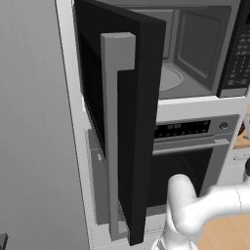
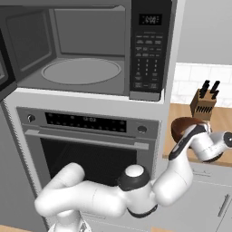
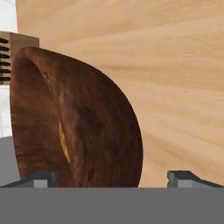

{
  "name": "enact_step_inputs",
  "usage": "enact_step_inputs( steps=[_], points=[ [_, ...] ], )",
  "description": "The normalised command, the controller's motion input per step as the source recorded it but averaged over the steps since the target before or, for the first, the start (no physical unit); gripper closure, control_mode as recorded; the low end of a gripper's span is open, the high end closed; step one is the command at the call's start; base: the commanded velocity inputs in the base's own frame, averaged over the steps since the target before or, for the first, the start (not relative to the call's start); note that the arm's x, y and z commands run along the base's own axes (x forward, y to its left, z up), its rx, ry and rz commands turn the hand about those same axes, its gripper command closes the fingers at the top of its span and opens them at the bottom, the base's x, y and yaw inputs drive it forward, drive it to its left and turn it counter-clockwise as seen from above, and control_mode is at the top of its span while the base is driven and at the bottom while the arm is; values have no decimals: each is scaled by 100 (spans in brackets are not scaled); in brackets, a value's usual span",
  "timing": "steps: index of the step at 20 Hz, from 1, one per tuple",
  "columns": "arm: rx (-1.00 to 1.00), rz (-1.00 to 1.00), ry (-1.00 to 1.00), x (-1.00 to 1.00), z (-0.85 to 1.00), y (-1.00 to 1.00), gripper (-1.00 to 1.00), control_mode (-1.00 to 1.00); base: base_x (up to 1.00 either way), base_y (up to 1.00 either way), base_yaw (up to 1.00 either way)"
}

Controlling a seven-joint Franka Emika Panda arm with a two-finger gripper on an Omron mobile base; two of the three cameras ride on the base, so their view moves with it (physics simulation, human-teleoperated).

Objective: Open the microwave, place the bowl with waffle inside the microwave, then close the microwave door and turn it on.

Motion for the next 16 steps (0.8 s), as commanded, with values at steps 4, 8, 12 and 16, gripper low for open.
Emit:
enact_step_inputs(
  steps=[4, 8, 12, 16],
  points=[
    [6, 0, 5, 30, -18, -13, -100, -100, 0, 0, 0],
    [8, 0, 0, 23, -32, -9, -100, -100, 0, 0, 0],
    [7, 0, 0, 15, -27, -6, 100, -100, 0, 0, 0],
    [0, 0, 0, 0, 0, 0, 100, -100, 0, 0, 0]
  ],
)
